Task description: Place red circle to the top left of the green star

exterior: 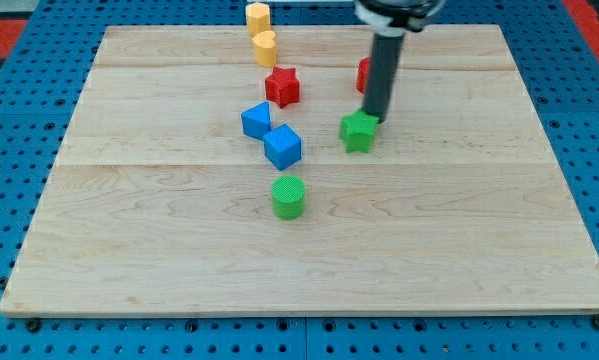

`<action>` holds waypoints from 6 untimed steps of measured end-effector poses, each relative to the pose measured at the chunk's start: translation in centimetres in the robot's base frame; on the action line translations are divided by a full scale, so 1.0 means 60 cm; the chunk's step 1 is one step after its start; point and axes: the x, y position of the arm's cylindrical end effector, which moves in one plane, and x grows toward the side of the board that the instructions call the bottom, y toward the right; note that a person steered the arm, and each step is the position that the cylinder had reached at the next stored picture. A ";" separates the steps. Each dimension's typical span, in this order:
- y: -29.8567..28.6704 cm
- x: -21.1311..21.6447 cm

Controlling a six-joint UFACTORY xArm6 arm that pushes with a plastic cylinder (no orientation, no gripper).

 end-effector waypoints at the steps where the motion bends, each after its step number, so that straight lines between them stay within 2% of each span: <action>1: -0.022 0.021; 3: 0.163 -0.053; 4: 0.122 -0.163; 5: 0.043 -0.168; 6: -0.074 -0.090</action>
